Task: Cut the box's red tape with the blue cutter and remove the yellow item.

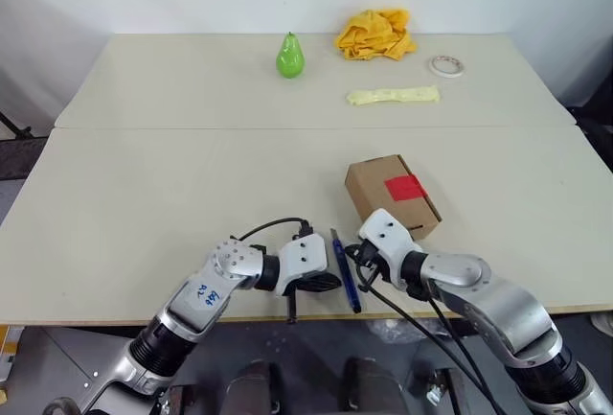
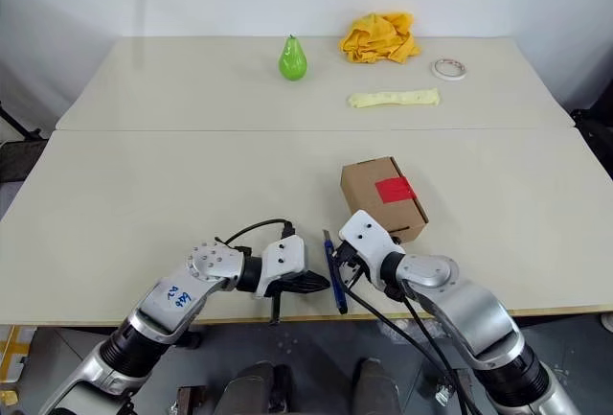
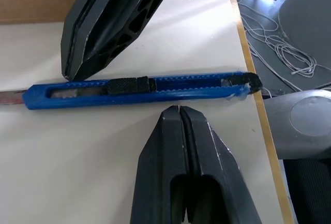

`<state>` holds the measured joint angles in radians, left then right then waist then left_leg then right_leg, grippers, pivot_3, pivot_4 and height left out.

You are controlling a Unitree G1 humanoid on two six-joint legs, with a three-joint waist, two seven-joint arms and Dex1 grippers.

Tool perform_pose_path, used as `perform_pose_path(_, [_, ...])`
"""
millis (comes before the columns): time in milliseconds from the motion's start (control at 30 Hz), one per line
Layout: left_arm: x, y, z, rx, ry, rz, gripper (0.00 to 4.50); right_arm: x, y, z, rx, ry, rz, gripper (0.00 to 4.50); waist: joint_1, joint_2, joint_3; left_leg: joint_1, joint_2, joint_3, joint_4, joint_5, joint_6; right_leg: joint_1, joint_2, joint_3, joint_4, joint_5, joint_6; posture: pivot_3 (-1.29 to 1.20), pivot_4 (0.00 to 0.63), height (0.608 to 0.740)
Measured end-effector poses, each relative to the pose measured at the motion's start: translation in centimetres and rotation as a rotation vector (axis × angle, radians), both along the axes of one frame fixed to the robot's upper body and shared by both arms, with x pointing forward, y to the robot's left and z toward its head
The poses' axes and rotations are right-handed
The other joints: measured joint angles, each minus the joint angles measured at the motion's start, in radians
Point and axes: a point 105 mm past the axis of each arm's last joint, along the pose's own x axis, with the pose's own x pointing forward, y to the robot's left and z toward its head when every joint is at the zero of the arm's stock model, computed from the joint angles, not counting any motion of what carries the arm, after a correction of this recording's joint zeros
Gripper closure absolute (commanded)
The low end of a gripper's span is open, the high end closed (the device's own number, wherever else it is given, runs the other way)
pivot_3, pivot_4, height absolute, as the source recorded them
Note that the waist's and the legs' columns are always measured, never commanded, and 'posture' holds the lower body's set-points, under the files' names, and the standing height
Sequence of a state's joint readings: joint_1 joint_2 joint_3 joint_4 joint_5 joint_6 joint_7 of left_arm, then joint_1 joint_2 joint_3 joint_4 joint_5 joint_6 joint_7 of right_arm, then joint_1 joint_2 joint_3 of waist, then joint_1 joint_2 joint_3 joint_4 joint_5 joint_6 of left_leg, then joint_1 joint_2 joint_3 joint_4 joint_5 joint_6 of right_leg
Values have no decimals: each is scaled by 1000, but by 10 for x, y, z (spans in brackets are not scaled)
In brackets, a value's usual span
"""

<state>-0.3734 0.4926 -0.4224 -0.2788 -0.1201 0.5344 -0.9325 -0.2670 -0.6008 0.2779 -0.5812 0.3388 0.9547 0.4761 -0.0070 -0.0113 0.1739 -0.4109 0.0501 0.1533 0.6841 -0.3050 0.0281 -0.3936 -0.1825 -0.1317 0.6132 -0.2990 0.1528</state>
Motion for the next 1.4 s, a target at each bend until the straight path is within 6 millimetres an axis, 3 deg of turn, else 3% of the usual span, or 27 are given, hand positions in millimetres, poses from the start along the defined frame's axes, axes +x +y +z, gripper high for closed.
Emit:
perform_pose_path(100, [2, 33, 4, 16, 6, 19, 4465, -19, -11, 3, 37, 26, 74, 4500, 5, 1, 1, -1, 0, 0, -1, 0, 0, -1, 0, 0, -1, 0, 0, 0, 150, 740])
perform_pose_path(200, [13, 58, 16, 1, -40, 15, 4465, -34, -27, 24, 100, -17, 113, 4500, 17, 1, 1, -1, -1, 0, -1, -1, 1, 1, -1, -1, -3, 0, 0, 0, 150, 740])
perform_pose_path(267, [22, 69, 21, -24, -63, 0, 4465, -45, -38, 35, 152, -42, 123, 4500, 27, 1, 1, -1, -1, 0, -1, -1, 1, 1, -1, -1, -4, 0, 0, 0, 150, 740])
perform_pose_path(367, [32, 72, 29, -52, -95, -67, 3885, -57, -51, 45, 199, -64, 121, 4333, 35, 0, 1, -1, -2, 0, -1, -1, 2, 1, -1, -1, -4, 0, 0, 0, 150, 740])
perform_pose_path(467, [46, 60, 44, -78, -183, -197, 3033, -64, -63, 54, 226, -103, 91, 3624, 39, 0, 1, -1, -2, 0, 0, -1, 2, 1, -1, -1, -4, 0, 0, 0, 150, 740])
perform_pose_path(567, [58, 34, 59, -89, -295, -351, 2157, -76, -69, 54, 250, -88, 77, 2674, 42, -1, 1, -2, -3, 0, 0, -1, 2, 1, -1, -1, -5, 0, 1, 0, 150, 740])
perform_pose_path(767, [72, -8, 66, -87, -359, -556, 373, -100, -80, 51, 237, -93, 58, 664, 35, -2, 1, -3, -3, 1, 0, -1, 2, 1, 0, -2, -6, 1, 2, 0, 150, 740])
perform_pose_path(833, [74, -21, 67, -87, -376, -591, 0, -105, -78, 51, 230, -95, 58, 28, 32, -2, 2, -3, -3, 0, 0, -1, 2, 1, -1, -1, -7, 1, 2, 0, 150, 740])
perform_pose_path(1067, [72, -40, 46, -20, -327, -653, 0, -116, -72, 56, 259, -97, 43, 28, 33, -3, 2, -5, -3, -1, 1, -2, 3, 0, 0, -2, -7, 1, 2, 0, 150, 740])
perform_pose_path(1400, [73, -31, 22, 172, -206, -672, 0, -121, -68, 60, 306, -82, 4, 28, 33, -3, 2, -7, -3, -3, 2, -2, 3, -1, -1, -4, -8, 1, 2, 0, 150, 740])
